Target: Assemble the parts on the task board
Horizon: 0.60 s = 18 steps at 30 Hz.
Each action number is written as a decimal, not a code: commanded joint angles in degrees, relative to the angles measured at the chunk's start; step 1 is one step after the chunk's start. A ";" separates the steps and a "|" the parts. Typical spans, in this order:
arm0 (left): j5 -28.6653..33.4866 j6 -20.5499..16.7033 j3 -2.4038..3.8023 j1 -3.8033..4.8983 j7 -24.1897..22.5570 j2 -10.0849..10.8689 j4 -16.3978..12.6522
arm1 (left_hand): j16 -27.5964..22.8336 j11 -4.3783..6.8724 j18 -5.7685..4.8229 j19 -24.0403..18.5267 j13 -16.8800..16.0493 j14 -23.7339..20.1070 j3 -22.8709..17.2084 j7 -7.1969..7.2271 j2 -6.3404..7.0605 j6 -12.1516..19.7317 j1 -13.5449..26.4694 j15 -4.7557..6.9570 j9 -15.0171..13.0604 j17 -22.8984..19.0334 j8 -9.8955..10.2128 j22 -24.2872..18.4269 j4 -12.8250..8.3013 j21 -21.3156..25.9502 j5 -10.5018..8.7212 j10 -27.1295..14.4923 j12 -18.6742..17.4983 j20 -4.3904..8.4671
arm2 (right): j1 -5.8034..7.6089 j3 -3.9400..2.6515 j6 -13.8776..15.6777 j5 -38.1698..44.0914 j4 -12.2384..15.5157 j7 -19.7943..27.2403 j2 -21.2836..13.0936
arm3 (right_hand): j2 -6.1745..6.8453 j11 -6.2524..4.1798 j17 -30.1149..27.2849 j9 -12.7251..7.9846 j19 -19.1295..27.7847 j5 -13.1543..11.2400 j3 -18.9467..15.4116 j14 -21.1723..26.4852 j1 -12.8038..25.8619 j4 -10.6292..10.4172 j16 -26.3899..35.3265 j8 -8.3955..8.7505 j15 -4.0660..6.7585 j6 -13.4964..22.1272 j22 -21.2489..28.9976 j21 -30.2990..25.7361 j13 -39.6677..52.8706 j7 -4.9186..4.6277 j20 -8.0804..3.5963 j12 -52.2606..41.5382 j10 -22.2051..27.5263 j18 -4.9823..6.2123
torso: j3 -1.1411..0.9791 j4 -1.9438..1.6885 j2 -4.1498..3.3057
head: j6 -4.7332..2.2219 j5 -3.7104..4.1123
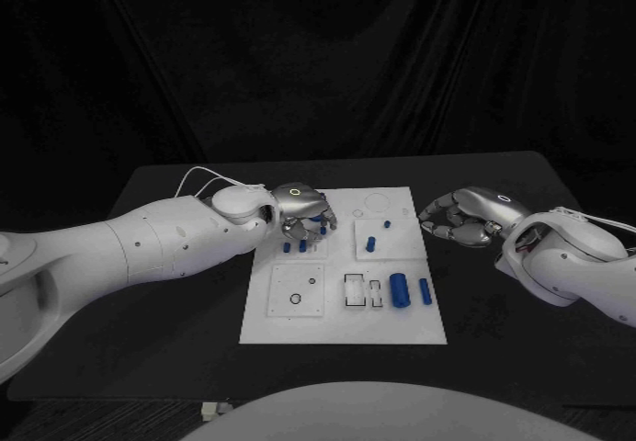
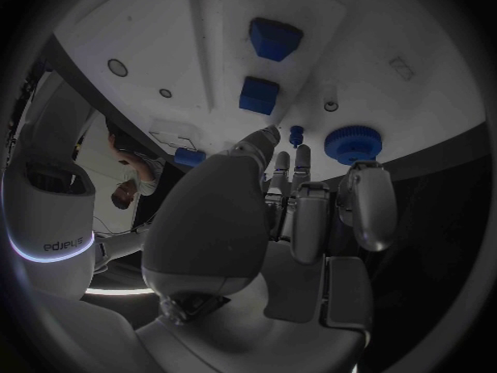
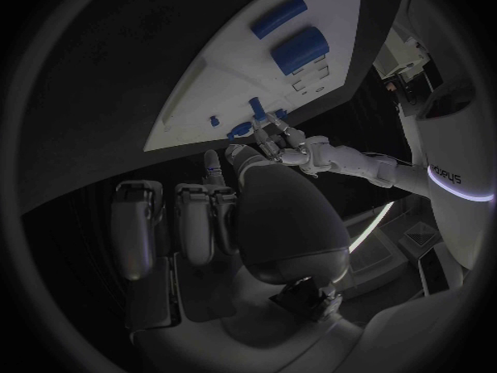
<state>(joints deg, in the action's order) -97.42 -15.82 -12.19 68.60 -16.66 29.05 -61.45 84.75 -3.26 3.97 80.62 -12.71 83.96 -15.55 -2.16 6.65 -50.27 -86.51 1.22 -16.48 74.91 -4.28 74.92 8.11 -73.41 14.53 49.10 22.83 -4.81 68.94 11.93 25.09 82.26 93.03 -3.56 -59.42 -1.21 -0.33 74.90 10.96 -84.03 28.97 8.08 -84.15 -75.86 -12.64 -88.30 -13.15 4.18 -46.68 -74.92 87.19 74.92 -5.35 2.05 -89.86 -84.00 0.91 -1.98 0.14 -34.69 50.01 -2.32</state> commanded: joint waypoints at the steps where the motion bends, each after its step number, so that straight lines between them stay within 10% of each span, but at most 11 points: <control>1: -0.11 -1.13 0.07 -0.13 -0.14 -0.29 0.34 | 0.18 -0.10 -0.20 0.38 0.12 0.93 -1.07 -0.09 0.49 -0.52 -0.35 0.26 0.32 2.60 -0.33 10.09 -0.39 -0.03 1.26 0.15 -0.04 0.00 | -0.09 -0.03 0.49 0.13 0.07 0.06 -0.06 | 0.44 0.01 11.46 -0.02 -4.42 0.14 0.36 -5.07 -0.03 0.00 0.20 -0.19 -0.24 -0.29 -13.97 -0.18 15.08 -0.02 0.40 -0.14 -6.00 -0.07 | 0.00 -0.03 0.02 | -0.01 0.04; 18: -0.11 -0.88 0.07 -0.44 0.39 -1.24 2.18 | 0.12 -0.34 -0.15 0.22 0.91 0.71 -3.24 -0.58 0.31 -1.67 0.09 0.09 0.82 2.16 -0.69 10.03 -0.70 0.26 2.27 -0.78 -1.19 -0.13 | -0.11 -0.03 -0.09 0.13 -0.06 -0.18 0.12 | 0.45 0.02 11.39 -0.03 -4.40 0.25 0.47 -5.06 -0.09 0.06 0.24 -0.19 -0.24 -0.34 -13.95 -0.22 15.08 -0.04 0.39 -0.14 -6.00 -0.06 | 0.01 -0.02 0.05 | -0.01 0.10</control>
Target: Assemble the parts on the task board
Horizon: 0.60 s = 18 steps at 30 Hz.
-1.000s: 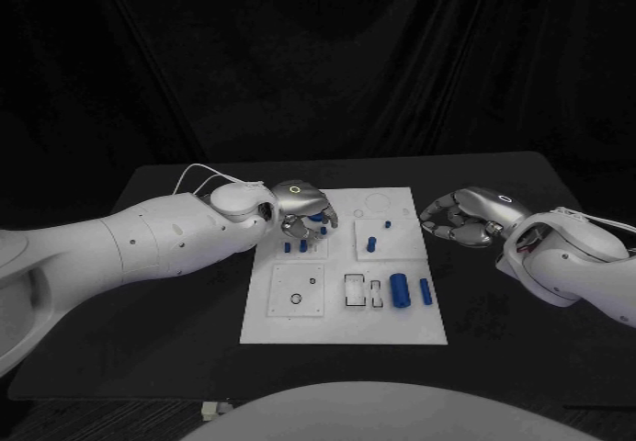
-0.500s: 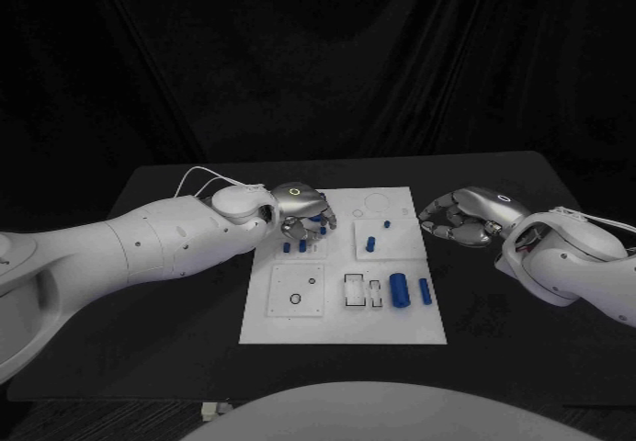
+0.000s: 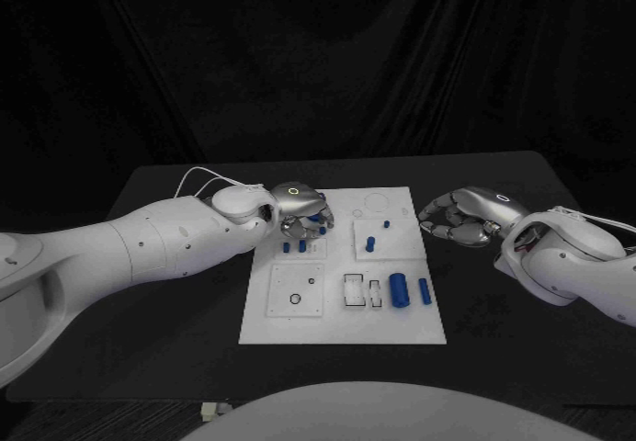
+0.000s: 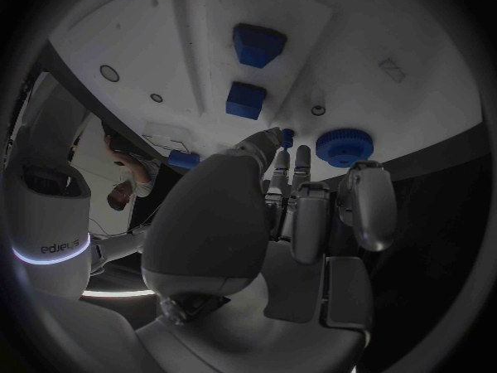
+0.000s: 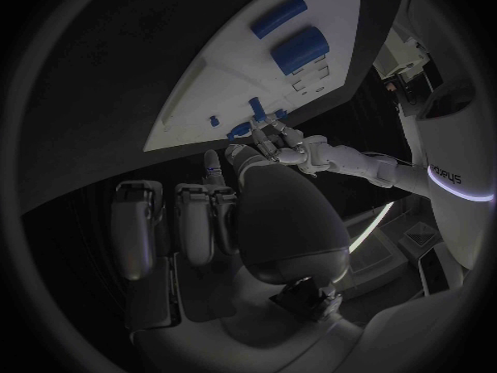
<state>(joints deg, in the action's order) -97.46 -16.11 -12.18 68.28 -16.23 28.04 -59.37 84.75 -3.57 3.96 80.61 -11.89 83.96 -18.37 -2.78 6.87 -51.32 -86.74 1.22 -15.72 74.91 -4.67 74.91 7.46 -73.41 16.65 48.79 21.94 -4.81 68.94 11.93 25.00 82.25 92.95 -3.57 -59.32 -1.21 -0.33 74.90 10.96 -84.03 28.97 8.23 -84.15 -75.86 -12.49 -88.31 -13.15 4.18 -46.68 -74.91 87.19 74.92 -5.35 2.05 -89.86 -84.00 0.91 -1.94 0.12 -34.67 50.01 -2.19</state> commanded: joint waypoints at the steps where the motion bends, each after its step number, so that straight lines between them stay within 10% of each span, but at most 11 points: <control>1: -0.07 -0.50 0.06 -0.12 -0.05 -0.29 0.17 | 0.11 0.00 -0.15 0.22 0.11 0.69 -0.50 0.06 0.07 -0.73 0.35 0.09 0.06 2.12 -0.35 10.04 -0.06 0.25 0.15 -0.40 -0.30 -0.13 | -0.11 -0.03 -0.02 0.14 0.01 -0.18 0.04 | 0.45 0.02 11.39 -0.03 -4.40 0.25 0.31 -5.06 -0.09 -0.10 0.25 -0.19 -0.24 -0.35 -13.96 -0.22 15.08 -0.04 0.39 -0.14 -6.00 -0.06 | -0.04 0.00 0.04 | -0.01 -0.02; 18: -0.07 -0.16 0.06 -0.35 -1.11 -1.63 2.14 | -0.14 0.73 -0.05 0.08 0.76 0.41 -2.46 0.06 -0.36 -4.17 1.29 0.49 0.14 1.25 -1.75 9.95 -0.65 0.58 -0.38 3.24 -0.25 0.11 | -0.12 -0.03 -0.33 0.14 -0.11 -0.38 0.22 | 0.34 0.02 11.26 0.02 -4.36 0.34 0.57 -5.03 -0.23 0.03 0.32 -0.34 -0.24 -0.71 -13.93 -0.31 15.08 -0.04 0.38 -0.14 -6.00 -0.03 | -0.04 0.01 0.02 | -0.01 0.04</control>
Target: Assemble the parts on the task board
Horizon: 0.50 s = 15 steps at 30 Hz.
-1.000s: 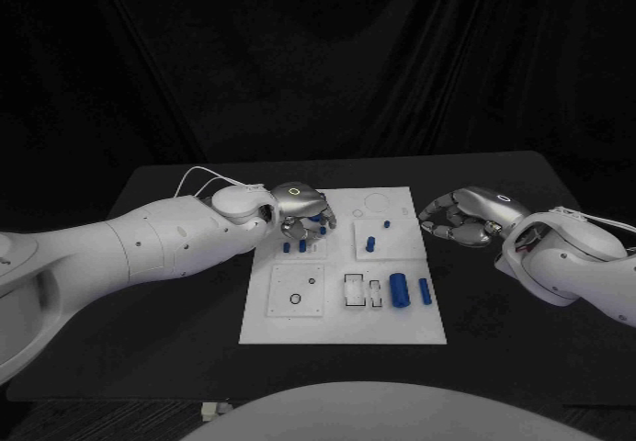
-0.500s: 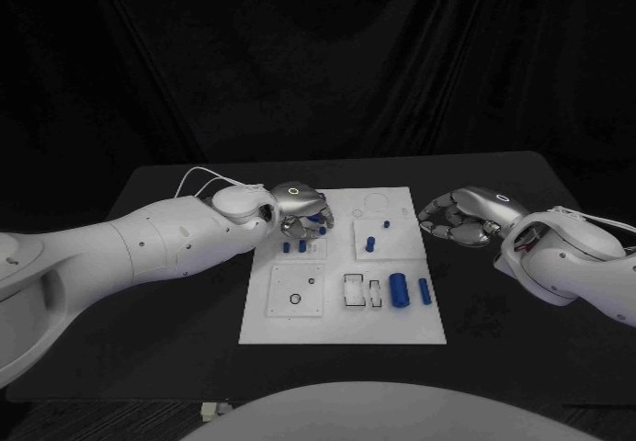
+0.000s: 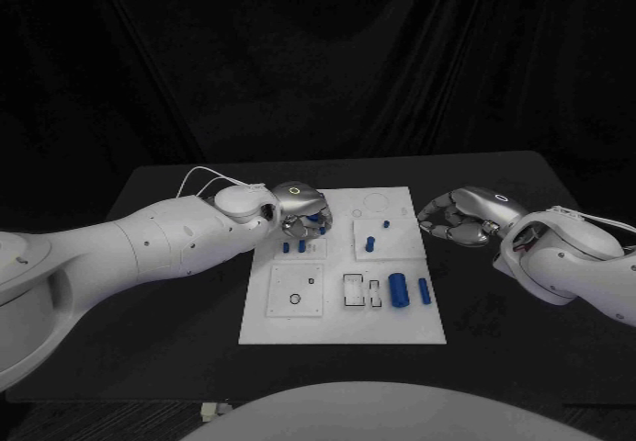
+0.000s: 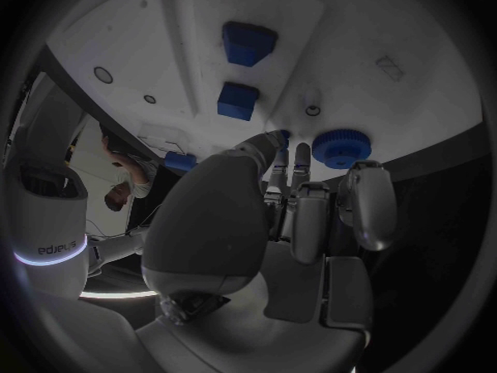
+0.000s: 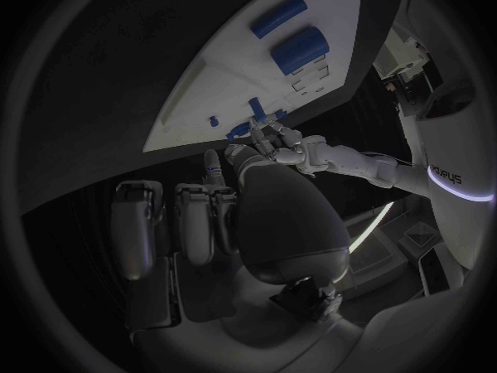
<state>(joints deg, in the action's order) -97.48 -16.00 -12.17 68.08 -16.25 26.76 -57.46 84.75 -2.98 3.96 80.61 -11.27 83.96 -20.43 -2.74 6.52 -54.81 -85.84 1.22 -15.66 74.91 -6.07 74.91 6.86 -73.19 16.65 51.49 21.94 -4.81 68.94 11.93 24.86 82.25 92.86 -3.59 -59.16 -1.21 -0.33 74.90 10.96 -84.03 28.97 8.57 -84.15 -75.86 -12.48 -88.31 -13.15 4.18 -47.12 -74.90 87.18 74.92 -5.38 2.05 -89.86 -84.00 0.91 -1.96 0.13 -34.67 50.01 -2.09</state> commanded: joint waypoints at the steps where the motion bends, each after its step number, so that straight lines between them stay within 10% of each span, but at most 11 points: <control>1: -0.05 -0.28 0.06 -0.18 -1.16 -0.43 0.33 | -0.16 0.16 -0.04 0.05 0.17 0.39 -0.45 0.01 -0.01 -0.79 0.43 0.51 0.08 1.20 -0.39 9.93 -0.08 0.42 -0.41 0.65 -0.27 0.13 | -0.12 -0.03 -0.17 0.14 -0.02 -0.35 0.07 | 0.34 0.02 11.26 0.01 -4.36 0.34 0.23 -5.03 -0.23 0.03 0.32 -0.34 -0.24 -0.27 -13.93 -0.31 15.08 -0.01 0.38 -0.14 -6.00 -0.03 | -0.02 0.01 0.02 | -0.01 -0.08; 15: -0.05 -0.34 0.07 -0.76 -1.66 -1.14 1.57 | -0.23 0.63 -0.01 -0.02 0.46 0.33 -0.93 -0.48 0.00 -1.77 0.55 0.86 0.18 0.97 -0.70 9.90 -0.74 0.58 -0.77 2.39 -0.37 0.42 | -0.12 -0.03 -0.15 0.14 -0.07 -0.40 0.07 | 0.39 0.02 11.15 -0.01 -4.29 0.35 0.29 -5.01 -0.27 0.09 0.38 -0.30 -0.24 -0.23 -13.88 -0.44 15.08 -0.02 0.37 -0.14 -6.00 0.01 | -0.01 0.00 0.01 | -0.01 -0.07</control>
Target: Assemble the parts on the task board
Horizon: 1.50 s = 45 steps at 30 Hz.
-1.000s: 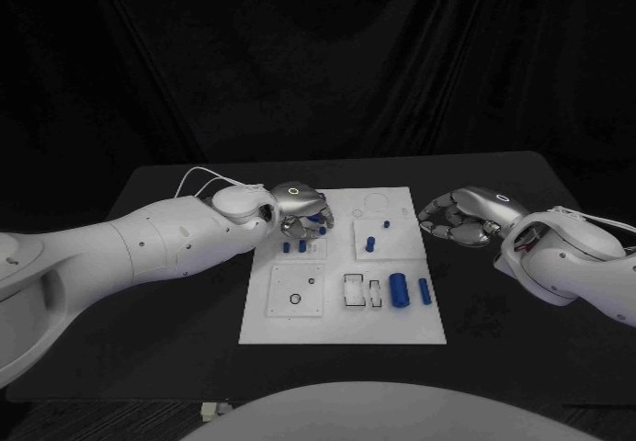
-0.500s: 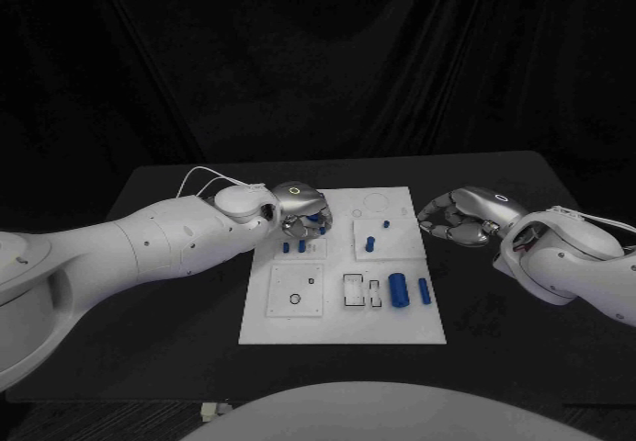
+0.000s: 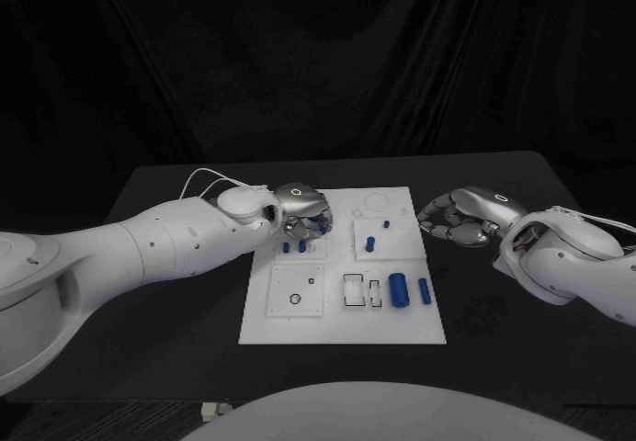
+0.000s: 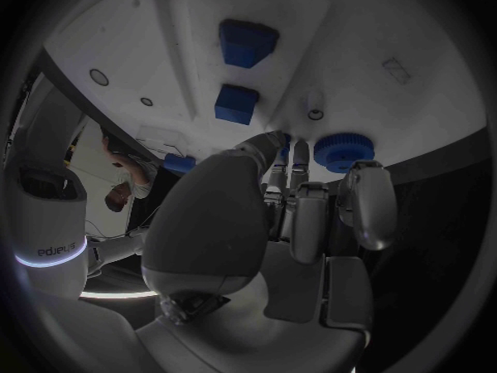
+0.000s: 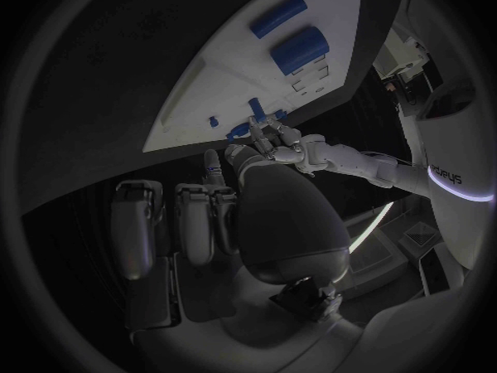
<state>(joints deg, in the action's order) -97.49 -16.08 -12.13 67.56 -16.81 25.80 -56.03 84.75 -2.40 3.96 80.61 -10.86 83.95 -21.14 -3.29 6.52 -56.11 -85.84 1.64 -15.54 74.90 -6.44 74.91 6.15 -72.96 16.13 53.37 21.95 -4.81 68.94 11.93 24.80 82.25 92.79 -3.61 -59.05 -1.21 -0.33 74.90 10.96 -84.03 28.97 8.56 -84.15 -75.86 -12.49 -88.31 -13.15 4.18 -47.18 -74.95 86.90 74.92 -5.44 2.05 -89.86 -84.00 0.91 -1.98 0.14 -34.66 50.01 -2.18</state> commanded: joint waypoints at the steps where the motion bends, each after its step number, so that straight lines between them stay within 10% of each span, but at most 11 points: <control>1: -0.04 -0.33 0.02 -0.29 -1.11 -0.22 0.23 | -0.25 0.10 -0.01 -0.01 0.10 0.32 -0.28 0.04 -0.04 -0.69 0.57 0.47 0.05 0.92 -0.43 9.90 -0.10 0.36 -0.25 0.73 -0.41 0.45 | -0.12 -0.03 -0.07 0.14 -0.01 -0.39 -0.05 | 0.39 0.02 11.16 -0.01 -4.29 0.35 0.30 -5.01 -0.27 0.09 0.38 -0.30 -0.24 -0.18 -13.84 -0.16 15.08 0.03 0.37 -0.14 -6.00 0.01 | 0.00 -0.01 -0.01 | -0.01 0.05; 21: -0.04 -6.68 0.03 -0.43 -2.05 2.73 -2.83 | -0.37 1.20 -0.10 0.23 0.32 0.42 -0.32 -0.97 -0.51 -6.45 0.22 1.38 -0.90 0.41 -2.75 10.00 -2.86 0.18 -0.08 7.25 -0.56 1.39 | -0.12 -0.03 0.18 0.14 0.14 -0.32 -0.41 | 0.41 0.03 11.11 -0.02 -4.26 0.36 0.34 -5.00 -0.30 0.13 0.40 -0.27 -0.24 -0.16 -13.82 -0.22 15.08 0.03 0.37 -0.14 -6.00 0.02 | 0.00 -0.02 0.00 | -0.01 0.49; 35: -0.04 -7.45 0.03 2.95 -0.28 8.71 -9.12 | -1.11 1.09 0.06 -0.19 1.05 -0.03 -1.28 -0.94 -0.19 -5.83 0.82 1.22 -0.43 -1.18 -1.58 9.74 -3.18 1.10 -2.79 7.66 -2.75 1.27 | -0.14 -0.03 -0.18 0.04 -0.28 -0.42 -0.30 | 0.44 0.03 11.07 -0.03 -4.26 0.37 0.40 -4.99 -0.35 0.19 0.43 -0.26 -0.24 -0.17 -13.82 -0.22 15.08 0.02 0.37 -0.14 -6.00 0.02 | 0.00 -0.08 0.13 | -0.01 0.42; 45: -0.04 -5.13 0.01 3.38 0.55 11.23 -11.67 | -1.42 1.22 0.13 -0.38 1.03 -0.28 -1.35 -0.82 -0.23 -5.77 1.31 1.30 -0.35 -1.83 -1.32 9.65 -3.02 1.49 -3.43 8.11 -3.09 1.29 | -0.36 -0.02 -0.16 -0.06 -0.64 -0.34 -0.10 | 0.45 0.03 11.04 -0.03 -4.24 0.36 0.43 -4.98 -0.37 0.22 0.45 -0.27 -0.24 -0.20 -13.80 -0.25 15.08 0.02 0.37 -0.14 -6.00 0.03 | -0.04 -0.05 0.07 | -0.01 0.24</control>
<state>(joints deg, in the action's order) -97.52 -22.28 -12.15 70.75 -16.69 36.88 -67.32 83.63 -1.04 3.96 80.60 -9.74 83.95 -22.32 -4.19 6.10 -62.15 -85.07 2.66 -15.80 73.14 -7.96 74.90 3.07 -71.73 12.85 61.21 19.01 -3.57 68.75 11.93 24.73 82.18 92.17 -3.61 -59.15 -0.99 -0.33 74.90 10.96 -84.03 28.97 8.71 -84.15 -76.08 -12.33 -88.11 -13.15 4.18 -47.18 -74.92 86.90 74.92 -5.44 2.05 -89.86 -84.00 0.91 -2.00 0.07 -34.55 50.01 -1.99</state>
